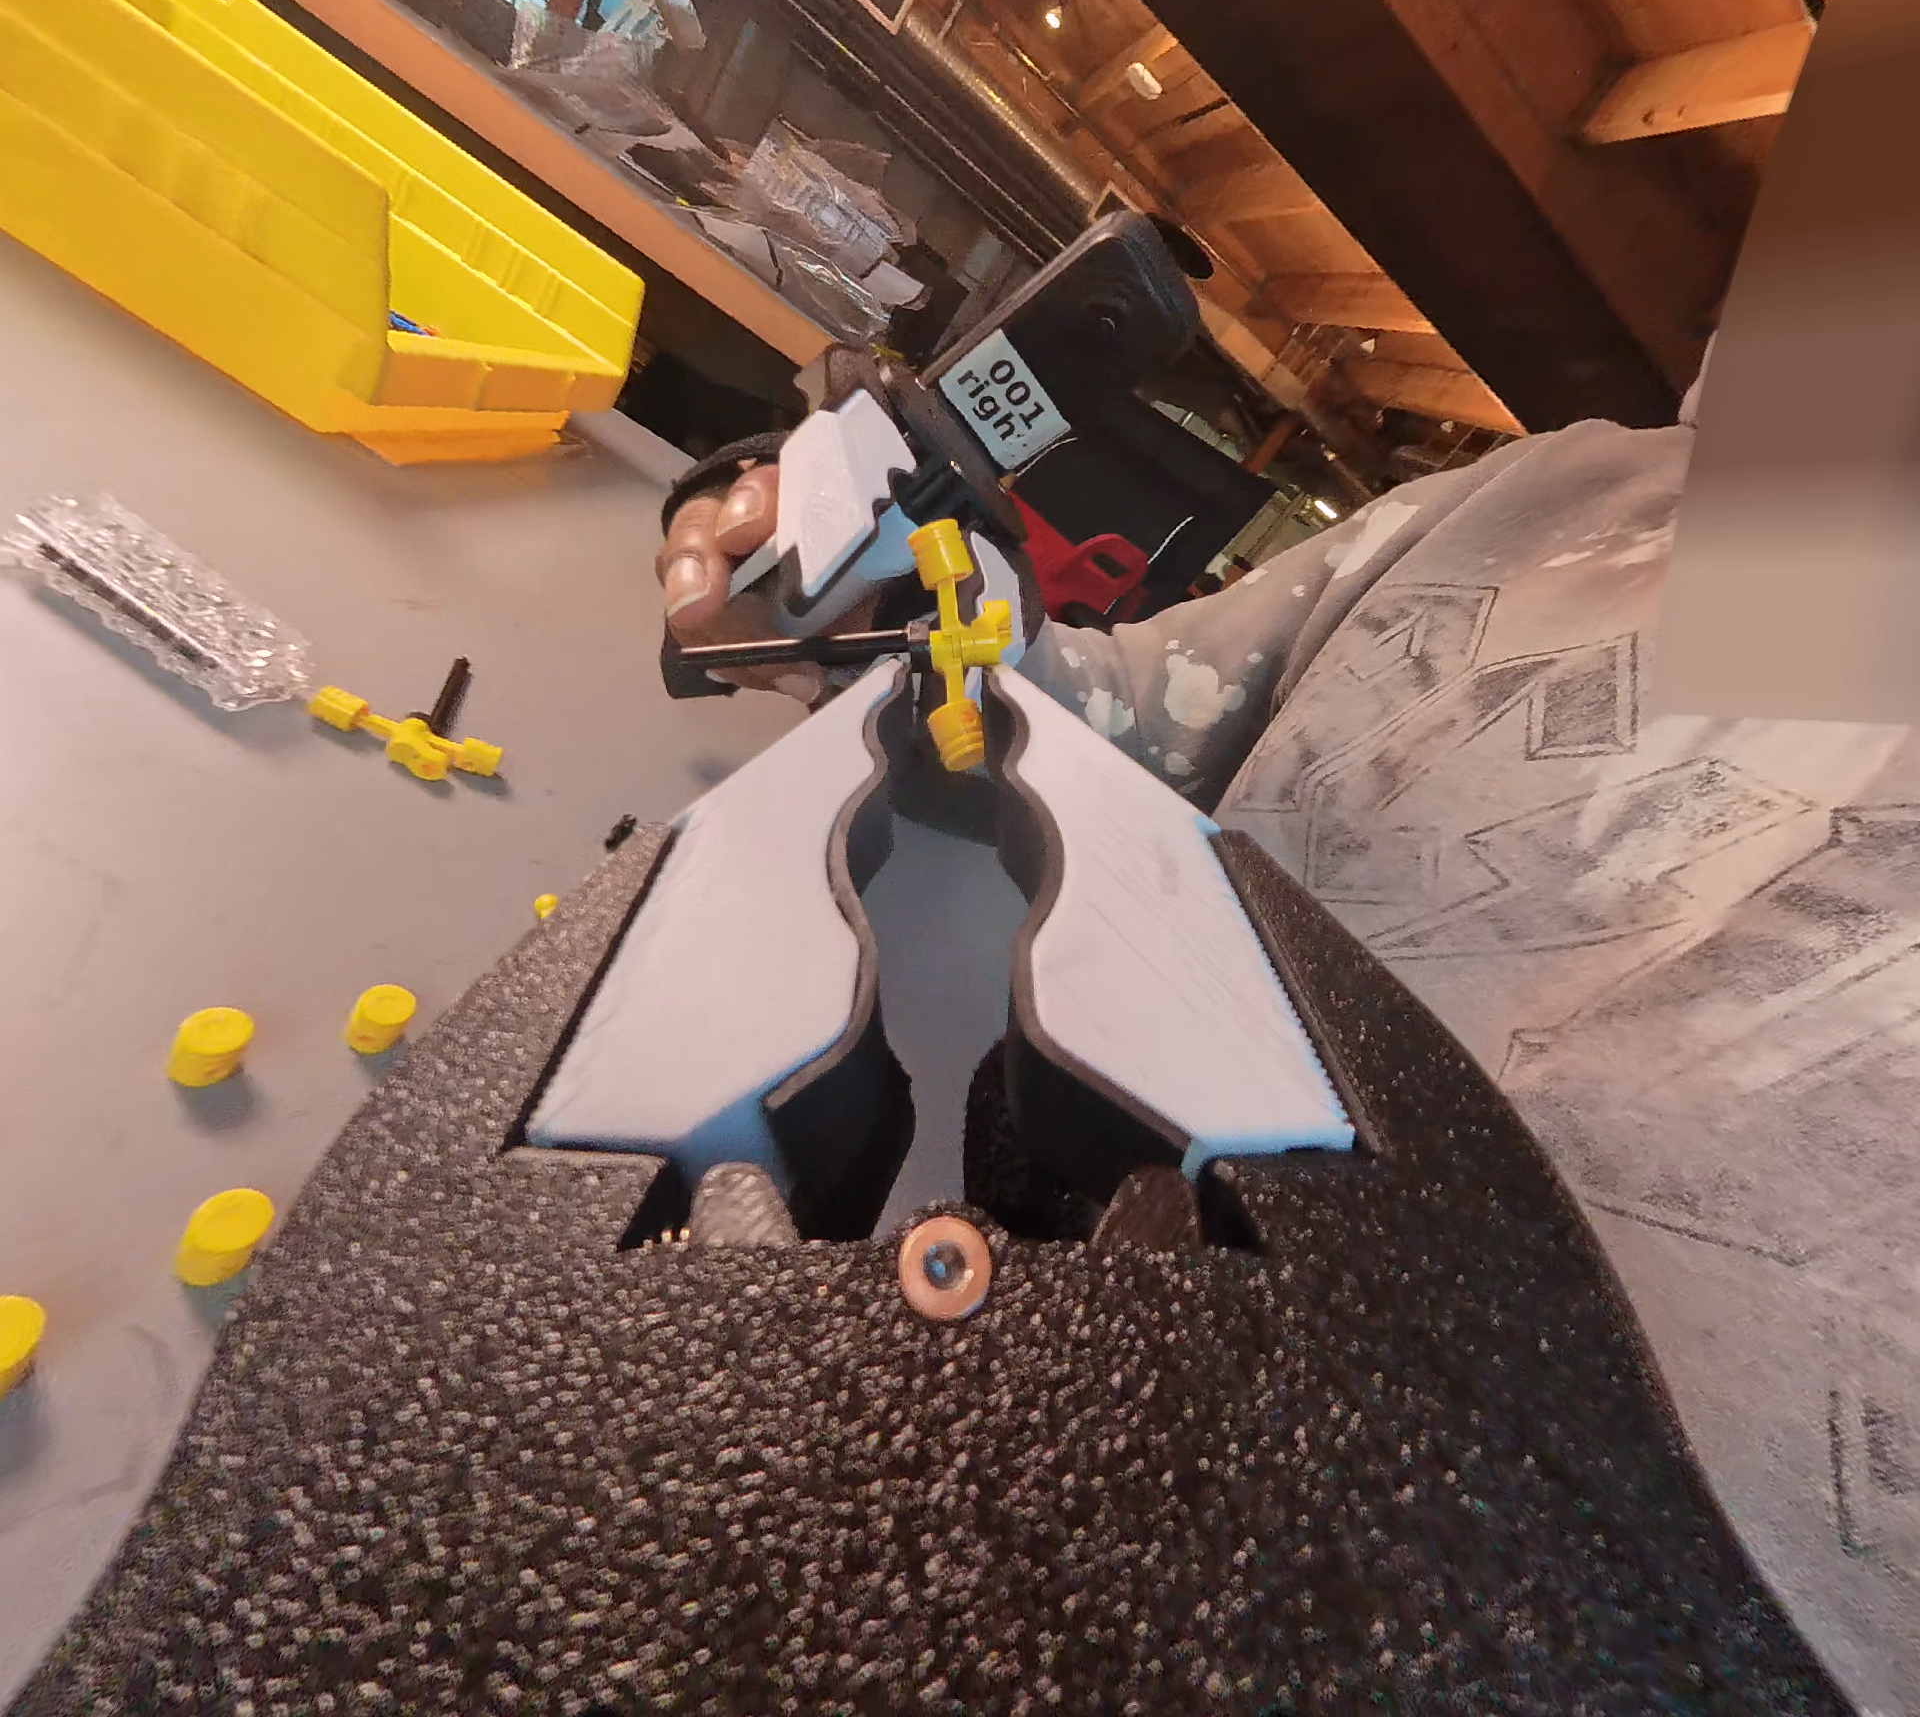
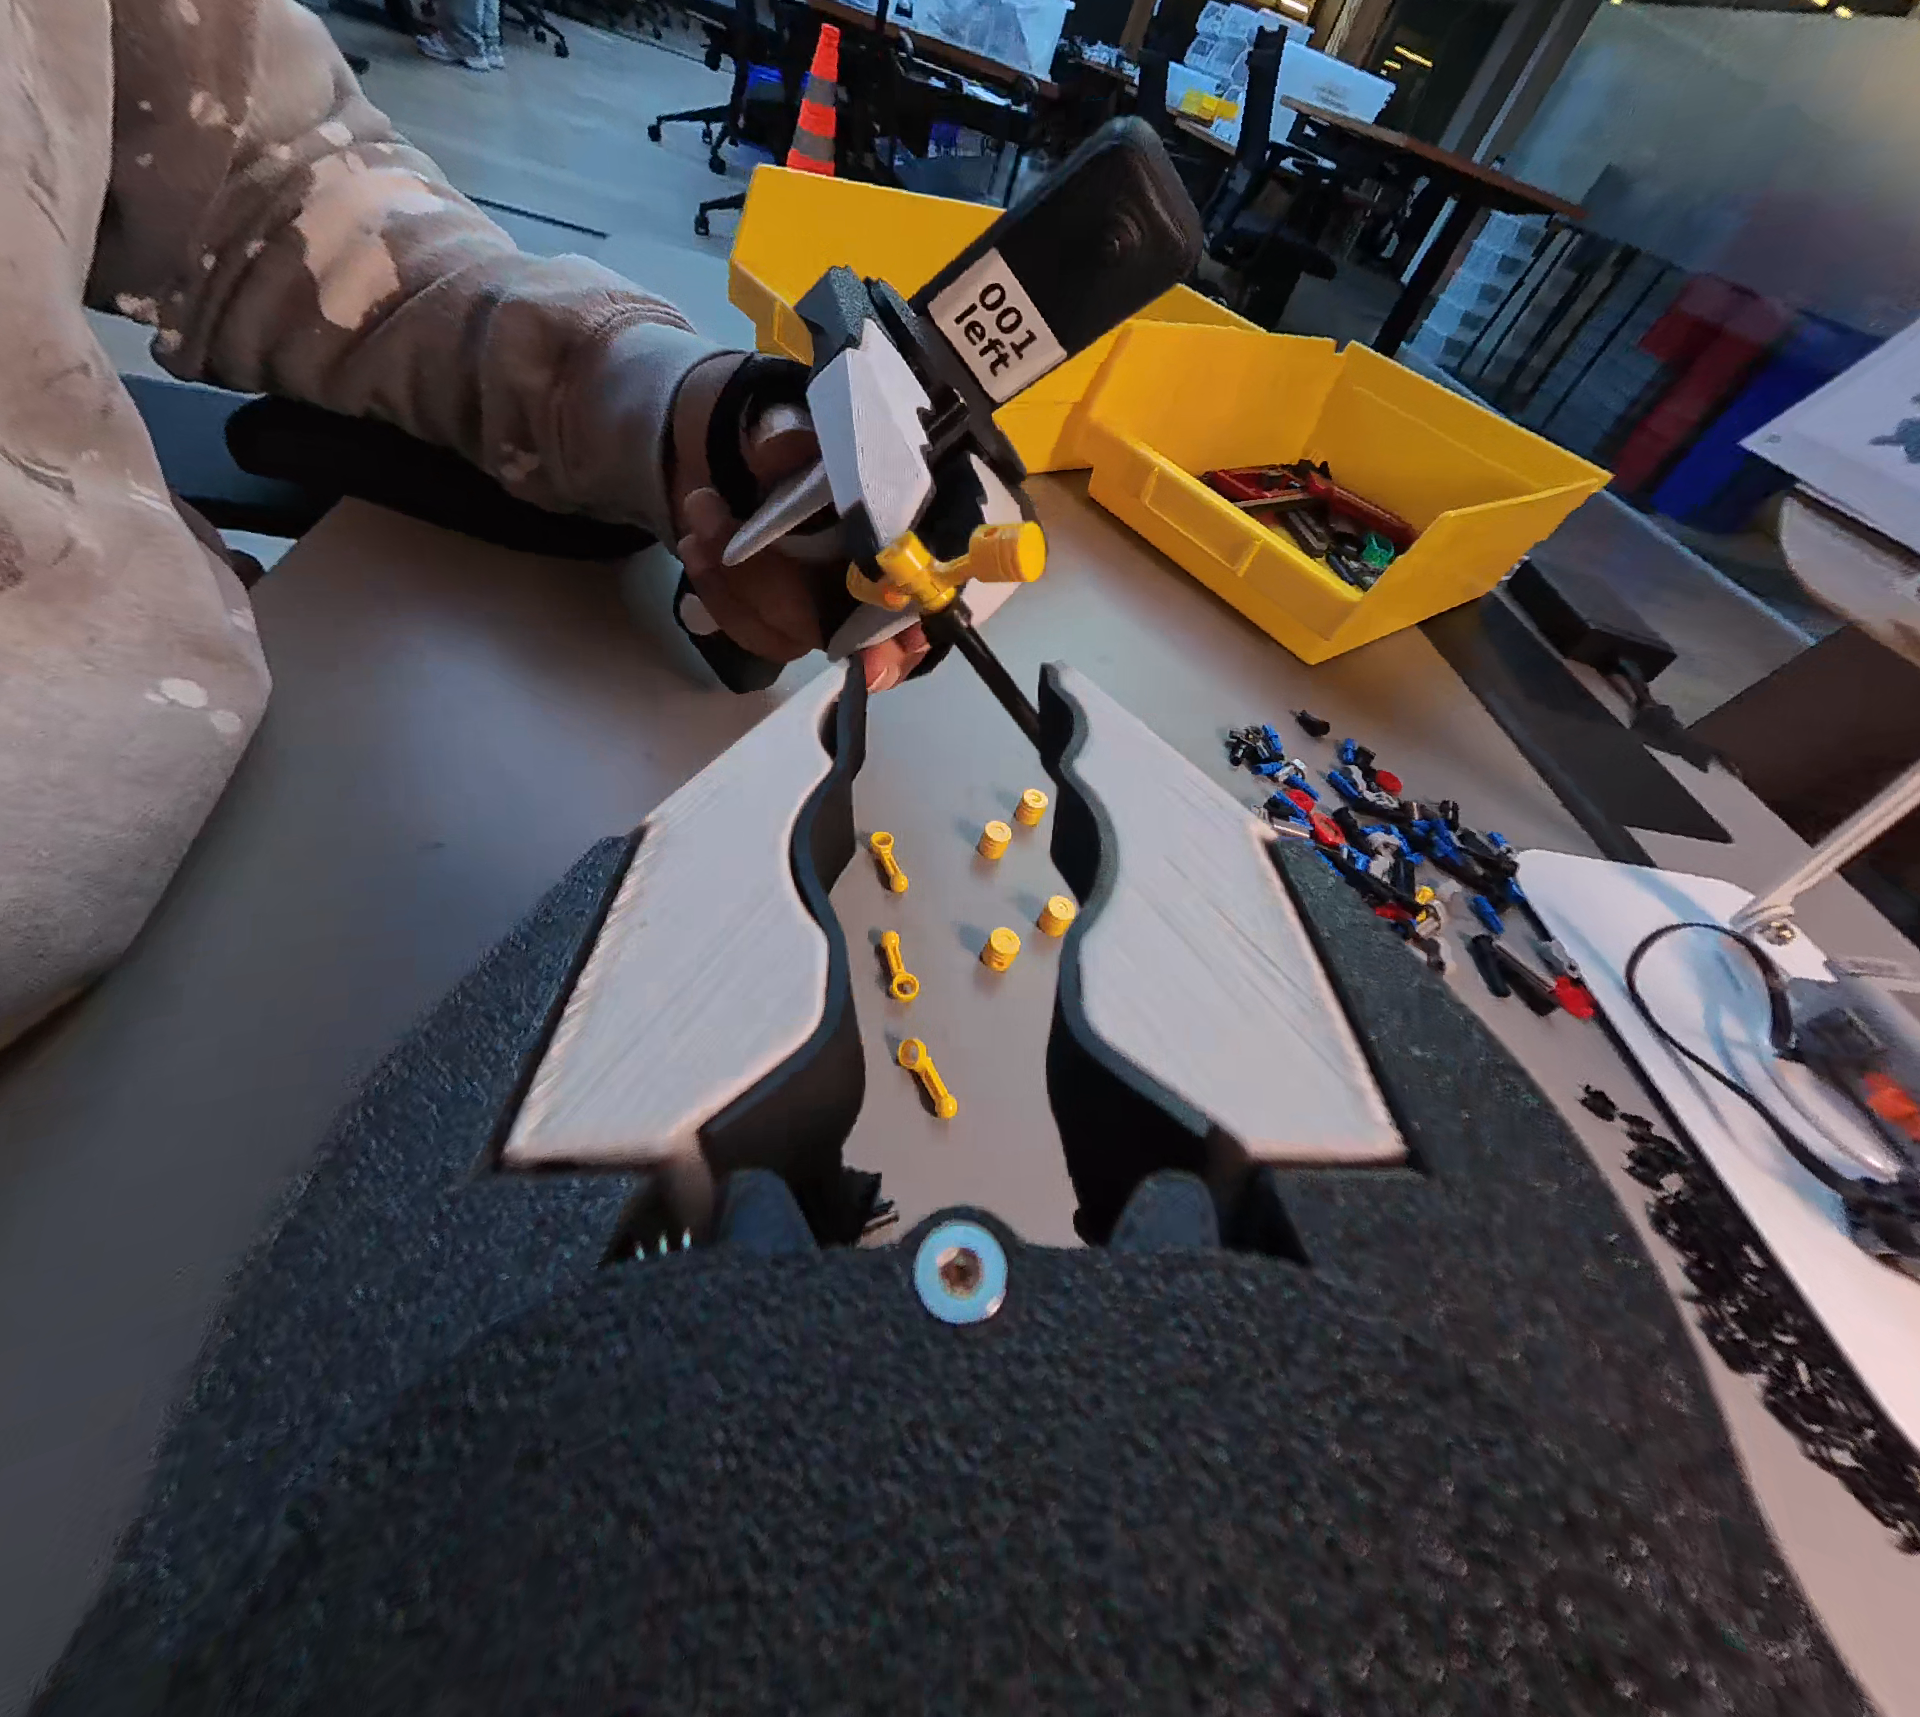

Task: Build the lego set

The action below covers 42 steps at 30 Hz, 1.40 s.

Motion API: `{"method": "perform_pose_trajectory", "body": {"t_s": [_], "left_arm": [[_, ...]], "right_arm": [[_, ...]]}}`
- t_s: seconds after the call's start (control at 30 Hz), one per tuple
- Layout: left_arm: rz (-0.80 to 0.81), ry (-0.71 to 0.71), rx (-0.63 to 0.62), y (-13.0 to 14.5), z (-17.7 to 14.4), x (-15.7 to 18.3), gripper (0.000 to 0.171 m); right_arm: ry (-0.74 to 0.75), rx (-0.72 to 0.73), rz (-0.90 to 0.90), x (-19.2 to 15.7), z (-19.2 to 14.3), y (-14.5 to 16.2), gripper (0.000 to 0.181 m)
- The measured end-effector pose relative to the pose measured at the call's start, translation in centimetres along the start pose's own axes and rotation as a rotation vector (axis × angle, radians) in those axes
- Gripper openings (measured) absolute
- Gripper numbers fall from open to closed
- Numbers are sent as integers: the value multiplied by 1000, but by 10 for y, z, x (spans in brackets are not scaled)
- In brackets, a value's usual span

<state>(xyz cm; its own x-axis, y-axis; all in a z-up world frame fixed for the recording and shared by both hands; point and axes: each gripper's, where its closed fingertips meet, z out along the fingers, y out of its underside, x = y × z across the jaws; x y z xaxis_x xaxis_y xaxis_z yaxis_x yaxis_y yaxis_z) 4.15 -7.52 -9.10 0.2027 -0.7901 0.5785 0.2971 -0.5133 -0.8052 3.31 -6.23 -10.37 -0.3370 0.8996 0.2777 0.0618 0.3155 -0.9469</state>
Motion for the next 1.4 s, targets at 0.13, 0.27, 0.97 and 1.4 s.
{"method": "perform_pose_trajectory", "body": {"t_s": [0.13, 0.27, 0.97, 1.4], "left_arm": [[-35, -3, -5, 3, 1, -3, 13], [-17, -28, 8, 0, -1, -7, 15], [294, -235, -74, 3, -2, -18, 9], [615, -471, -498, 58, 11, -61, 14]], "right_arm": [[35, -29, -51, 1, 2, 3, 10], [22, 9, 72, 5, 2, 3, 5], [-31, -26, 207, 0, 8, 11, 4], [304, -190, 153, 74, -73, 38, 4]]}}
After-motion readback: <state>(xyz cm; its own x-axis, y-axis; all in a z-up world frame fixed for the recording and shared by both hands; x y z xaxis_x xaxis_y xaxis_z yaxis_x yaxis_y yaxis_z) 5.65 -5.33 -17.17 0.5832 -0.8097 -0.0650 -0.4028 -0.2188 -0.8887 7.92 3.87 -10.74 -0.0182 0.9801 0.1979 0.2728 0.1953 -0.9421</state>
